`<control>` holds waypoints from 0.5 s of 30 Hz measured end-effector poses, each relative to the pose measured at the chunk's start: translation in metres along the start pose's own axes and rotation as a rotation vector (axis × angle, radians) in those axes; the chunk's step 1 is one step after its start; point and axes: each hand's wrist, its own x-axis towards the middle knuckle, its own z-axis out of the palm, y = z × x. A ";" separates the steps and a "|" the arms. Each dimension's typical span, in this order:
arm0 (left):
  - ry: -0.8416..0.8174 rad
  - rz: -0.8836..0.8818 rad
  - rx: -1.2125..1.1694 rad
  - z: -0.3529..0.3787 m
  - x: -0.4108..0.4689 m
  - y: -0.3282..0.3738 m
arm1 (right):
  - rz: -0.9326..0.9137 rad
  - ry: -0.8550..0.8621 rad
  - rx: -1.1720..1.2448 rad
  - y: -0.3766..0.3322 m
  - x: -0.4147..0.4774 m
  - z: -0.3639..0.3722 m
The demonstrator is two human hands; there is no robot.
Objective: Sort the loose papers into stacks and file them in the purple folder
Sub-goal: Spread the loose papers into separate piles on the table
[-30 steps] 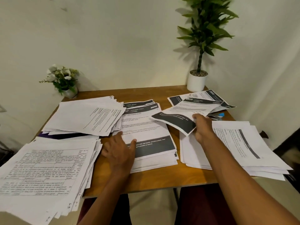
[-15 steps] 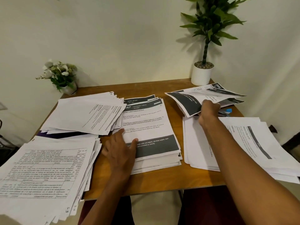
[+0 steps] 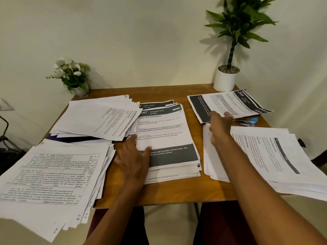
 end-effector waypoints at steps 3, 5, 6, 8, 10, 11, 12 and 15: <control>0.010 -0.031 -0.034 -0.002 -0.002 0.002 | -0.005 -0.261 -0.327 0.014 -0.019 0.009; 0.021 -0.052 -0.082 -0.005 -0.003 0.005 | 0.000 -0.411 -0.503 0.022 -0.027 0.012; 0.020 -0.063 -0.111 -0.006 -0.004 0.006 | -0.019 -0.444 -0.551 0.026 -0.027 0.013; 0.010 -0.083 -0.152 -0.011 -0.005 0.010 | -0.063 -0.443 -0.603 0.029 -0.031 0.015; -0.017 -0.108 -0.178 -0.018 -0.008 0.016 | -0.095 -0.442 -0.630 0.029 -0.033 0.015; -0.037 -0.117 -0.196 -0.022 -0.008 0.019 | -0.110 -0.449 -0.640 0.028 -0.033 0.014; -0.066 -0.120 -0.223 -0.026 -0.008 0.022 | -0.115 -0.455 -0.647 0.028 -0.031 0.013; -0.186 -0.198 -0.359 -0.037 0.001 0.032 | -0.112 -0.472 -0.637 0.024 -0.031 0.010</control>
